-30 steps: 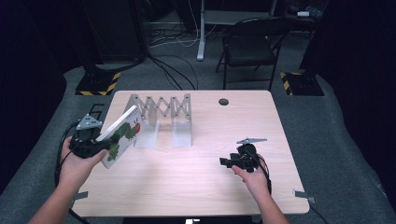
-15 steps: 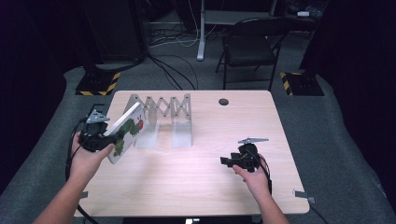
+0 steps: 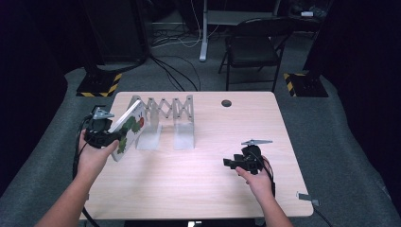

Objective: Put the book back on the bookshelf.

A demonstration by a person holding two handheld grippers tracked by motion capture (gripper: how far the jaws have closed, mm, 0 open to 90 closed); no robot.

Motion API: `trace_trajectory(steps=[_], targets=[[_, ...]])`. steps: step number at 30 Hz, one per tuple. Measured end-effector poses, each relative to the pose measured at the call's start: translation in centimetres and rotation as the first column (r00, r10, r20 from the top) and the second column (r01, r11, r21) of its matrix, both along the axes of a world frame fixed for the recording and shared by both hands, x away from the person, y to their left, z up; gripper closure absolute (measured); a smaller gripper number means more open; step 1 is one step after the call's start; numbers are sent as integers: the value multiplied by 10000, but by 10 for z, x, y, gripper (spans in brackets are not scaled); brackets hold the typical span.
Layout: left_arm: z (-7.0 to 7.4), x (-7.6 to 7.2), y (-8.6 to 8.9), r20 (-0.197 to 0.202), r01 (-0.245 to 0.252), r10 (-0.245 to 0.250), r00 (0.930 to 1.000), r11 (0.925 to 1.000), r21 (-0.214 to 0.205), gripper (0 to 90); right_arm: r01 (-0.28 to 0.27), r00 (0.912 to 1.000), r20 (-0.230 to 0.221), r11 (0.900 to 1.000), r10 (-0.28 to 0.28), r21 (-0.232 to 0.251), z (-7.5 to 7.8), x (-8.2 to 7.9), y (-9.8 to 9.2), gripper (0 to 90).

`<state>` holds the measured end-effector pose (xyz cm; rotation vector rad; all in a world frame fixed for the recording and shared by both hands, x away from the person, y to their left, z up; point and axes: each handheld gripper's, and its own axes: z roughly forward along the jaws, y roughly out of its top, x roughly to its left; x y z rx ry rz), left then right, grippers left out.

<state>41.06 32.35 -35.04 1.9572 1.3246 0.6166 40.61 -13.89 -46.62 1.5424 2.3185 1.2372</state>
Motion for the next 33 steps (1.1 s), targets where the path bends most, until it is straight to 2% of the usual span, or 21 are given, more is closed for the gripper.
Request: trace_trajectory(steps=[7, 12, 15, 19, 24, 27, 28, 31, 33], targets=[[-4, 10, -8, -13, -265, 265, 9996, 9992, 310, 759, 88, 9999, 69, 10000, -89, 37, 1, 0, 0, 408], [-9, 18, -10, -59, -427, 428, 9991, 9988, 259, 759, -10, 10000, 24, 10000, 10, -51, 0, 0, 2, 407], [-11, 21, -12, -57, -474, 476, 9988, 9980, 415, 759, 1, 10000, -13, 10000, -1, -71, -1, 0, 2, 407], [-12, 22, -16, -17, -582, 583, 9983, 9980, 255, 759, -52, 10000, 51, 9999, 53, -124, -1, 1, 1, 408], [-15, 26, -22, 32, -692, 692, 9976, 9969, 383, 759, -15, 10000, 12, 9999, 15, -121, -1, 0, 1, 408], [-15, 27, -24, -20, -692, 693, 9976, 9971, 321, 759, -90, 9997, 219, 9998, 94, -152, -2, 1, 0, 407], [-16, 28, -24, -18, -689, 690, 9976, 9972, 285, 759, -17, 10000, 29, 9999, 17, -134, -1, 0, 1, 407], [-21, 29, -24, -47, -775, 776, 9970, 9969, 158, 759, -83, 9998, 190, 9998, 87, -187, -2, 1, 0, 408], [-26, 29, -24, -56, -819, 820, 9966, 9966, 114, 759, -68, 10000, 60, 9997, 69, -221, -1, 1, 1, 407]])
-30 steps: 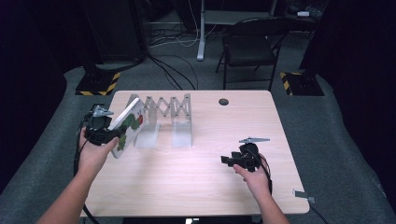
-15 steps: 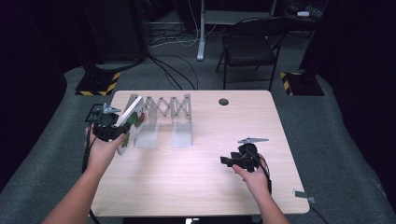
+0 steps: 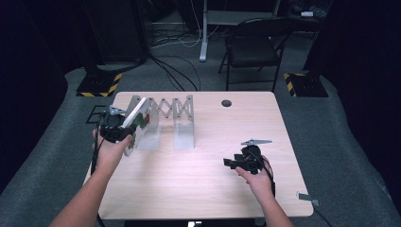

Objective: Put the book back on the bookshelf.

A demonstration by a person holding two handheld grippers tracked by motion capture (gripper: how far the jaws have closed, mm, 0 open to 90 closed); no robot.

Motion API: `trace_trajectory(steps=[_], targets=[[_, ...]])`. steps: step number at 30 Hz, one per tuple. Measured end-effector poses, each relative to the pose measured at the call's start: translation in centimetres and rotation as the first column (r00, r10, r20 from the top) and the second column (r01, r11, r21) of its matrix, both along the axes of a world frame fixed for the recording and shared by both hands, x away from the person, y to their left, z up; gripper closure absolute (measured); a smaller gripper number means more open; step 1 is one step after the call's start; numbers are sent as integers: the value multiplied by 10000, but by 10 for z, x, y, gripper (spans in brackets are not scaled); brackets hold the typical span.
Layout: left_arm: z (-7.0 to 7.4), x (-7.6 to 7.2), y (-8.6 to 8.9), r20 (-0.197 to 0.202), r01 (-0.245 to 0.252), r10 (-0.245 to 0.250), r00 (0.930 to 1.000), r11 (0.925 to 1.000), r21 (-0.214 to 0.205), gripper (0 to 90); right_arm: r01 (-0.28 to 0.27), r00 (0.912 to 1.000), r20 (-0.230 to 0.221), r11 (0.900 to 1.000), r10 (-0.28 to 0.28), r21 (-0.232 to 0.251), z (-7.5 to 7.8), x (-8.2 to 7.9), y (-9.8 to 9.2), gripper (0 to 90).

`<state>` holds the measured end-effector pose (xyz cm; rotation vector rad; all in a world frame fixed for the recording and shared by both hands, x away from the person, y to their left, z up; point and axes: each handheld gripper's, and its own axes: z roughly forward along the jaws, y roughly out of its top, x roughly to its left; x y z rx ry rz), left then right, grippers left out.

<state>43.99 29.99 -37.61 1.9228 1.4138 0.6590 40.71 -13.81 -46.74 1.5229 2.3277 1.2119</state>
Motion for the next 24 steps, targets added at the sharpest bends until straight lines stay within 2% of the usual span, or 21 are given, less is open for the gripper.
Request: trace_trajectory(steps=[3, 7, 10, 11, 12, 14, 15, 24], targets=[[-4, -1, -2, -27, 39, -39, 10000, 9998, 206, 759, -18, 9999, 107, 10000, 18, -13, 0, 0, 0, 408], [-9, 1, -3, -80, -17, 17, 10000, 10000, 55, 759, -21, 9998, 187, 10000, 21, -10, 1, -1, 2, 408], [-13, 3, -3, -151, -148, 148, 9998, 9999, -10, 759, -7, 10000, 40, 10000, 7, -46, 2, -3, 3, 408], [-15, 4, -3, -179, -188, 188, 9997, 9998, -5, 759, -43, 10000, 84, 10000, 43, -72, 2, -3, 3, 408], [-16, 4, -3, -229, -221, 221, 9995, 9998, 25, 759, -173, 9993, 323, 9998, 177, -132, 1, -1, 2, 408], [-19, 6, -4, -205, -296, 297, 9993, 9995, 79, 759, -123, 9996, 254, 9999, 126, -115, 1, -1, 2, 408], [-20, 6, -4, -216, -309, 310, 9993, 9995, 75, 759, -41, 10000, 52, 9999, 42, -93, 1, -2, 3, 407], [-35, 5, -2, -235, -516, 513, 9984, 9986, -118, 759, -62, 9999, 82, 10000, 62, -73, 1, -2, 4, 407]])
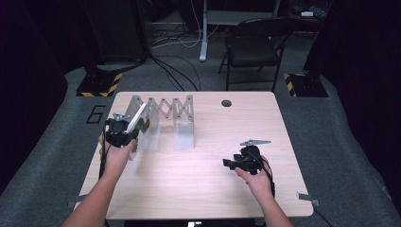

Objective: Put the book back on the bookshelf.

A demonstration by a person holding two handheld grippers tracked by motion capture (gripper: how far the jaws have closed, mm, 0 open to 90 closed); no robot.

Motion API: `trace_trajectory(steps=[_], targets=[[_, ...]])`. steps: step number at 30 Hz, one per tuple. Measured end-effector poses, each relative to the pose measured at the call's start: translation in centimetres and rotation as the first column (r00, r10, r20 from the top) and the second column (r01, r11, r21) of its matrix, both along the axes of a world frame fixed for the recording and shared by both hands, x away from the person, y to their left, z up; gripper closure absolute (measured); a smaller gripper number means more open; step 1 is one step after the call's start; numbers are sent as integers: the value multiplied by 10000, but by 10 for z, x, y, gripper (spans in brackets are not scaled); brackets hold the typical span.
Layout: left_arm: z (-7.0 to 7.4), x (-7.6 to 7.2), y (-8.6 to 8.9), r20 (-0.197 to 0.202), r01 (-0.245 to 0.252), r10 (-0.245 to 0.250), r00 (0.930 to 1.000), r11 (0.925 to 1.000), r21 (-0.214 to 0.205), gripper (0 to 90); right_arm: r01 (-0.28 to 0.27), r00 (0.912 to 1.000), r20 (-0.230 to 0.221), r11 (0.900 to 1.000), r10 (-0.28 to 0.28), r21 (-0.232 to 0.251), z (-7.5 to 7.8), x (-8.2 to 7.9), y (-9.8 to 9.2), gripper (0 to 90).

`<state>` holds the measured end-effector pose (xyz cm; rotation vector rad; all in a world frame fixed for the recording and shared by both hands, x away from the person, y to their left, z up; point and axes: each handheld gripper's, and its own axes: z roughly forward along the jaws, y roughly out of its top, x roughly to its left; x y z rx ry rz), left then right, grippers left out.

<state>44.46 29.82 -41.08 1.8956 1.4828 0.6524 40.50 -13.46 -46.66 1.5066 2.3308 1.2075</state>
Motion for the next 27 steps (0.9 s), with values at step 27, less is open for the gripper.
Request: trace_trajectory(steps=[27], targets=[[-24, 8, -4, 17, -478, 478, 9989, 9988, 89, 759, -128, 9999, 26, 9999, 128, -103, -4, 2, 1, 407]])
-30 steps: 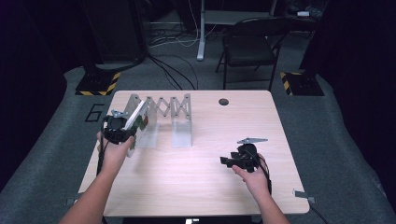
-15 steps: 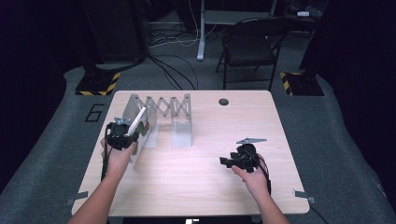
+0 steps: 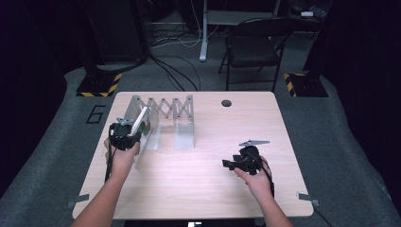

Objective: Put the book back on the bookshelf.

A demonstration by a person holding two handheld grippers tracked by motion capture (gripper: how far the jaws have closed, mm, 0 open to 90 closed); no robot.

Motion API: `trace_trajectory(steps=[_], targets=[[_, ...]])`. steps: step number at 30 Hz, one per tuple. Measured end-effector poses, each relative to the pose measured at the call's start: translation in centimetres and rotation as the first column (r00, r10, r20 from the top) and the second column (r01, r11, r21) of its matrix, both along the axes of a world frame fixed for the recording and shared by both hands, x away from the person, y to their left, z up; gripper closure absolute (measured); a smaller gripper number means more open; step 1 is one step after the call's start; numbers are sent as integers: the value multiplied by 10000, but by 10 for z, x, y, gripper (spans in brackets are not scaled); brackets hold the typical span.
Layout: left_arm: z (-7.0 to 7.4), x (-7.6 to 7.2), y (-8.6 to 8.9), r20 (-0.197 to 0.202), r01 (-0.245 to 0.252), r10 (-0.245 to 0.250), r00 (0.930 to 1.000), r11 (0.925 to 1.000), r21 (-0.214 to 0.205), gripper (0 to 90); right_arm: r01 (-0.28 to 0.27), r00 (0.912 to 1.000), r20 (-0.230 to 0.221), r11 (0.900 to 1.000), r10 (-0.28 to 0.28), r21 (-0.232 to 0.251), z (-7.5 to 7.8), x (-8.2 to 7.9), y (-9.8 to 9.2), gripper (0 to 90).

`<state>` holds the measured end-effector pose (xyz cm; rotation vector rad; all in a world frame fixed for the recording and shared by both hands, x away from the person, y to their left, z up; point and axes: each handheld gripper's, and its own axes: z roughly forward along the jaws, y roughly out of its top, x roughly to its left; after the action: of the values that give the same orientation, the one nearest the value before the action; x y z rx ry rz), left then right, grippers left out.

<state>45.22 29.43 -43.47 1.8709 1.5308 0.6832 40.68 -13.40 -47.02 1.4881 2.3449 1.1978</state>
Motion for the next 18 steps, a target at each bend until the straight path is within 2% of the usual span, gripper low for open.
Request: trace_trajectory(steps=[4, 10, 18], targets=[[0, 1, 2, 95, -232, 232, 9997, 9997, 0, 759, 44, 9999, -129, 10000, -44, 0, 1, -1, 1, 407], [-2, 3, 0, 138, -323, 320, 9994, 9994, 158, 759, 7, 10000, -99, 10000, -8, -42, 0, 0, 1, 407], [-5, 7, -4, 136, -408, 406, 9991, 9991, 150, 759, 31, 9999, -130, 10000, -31, -24, 0, 0, 1, 407]])
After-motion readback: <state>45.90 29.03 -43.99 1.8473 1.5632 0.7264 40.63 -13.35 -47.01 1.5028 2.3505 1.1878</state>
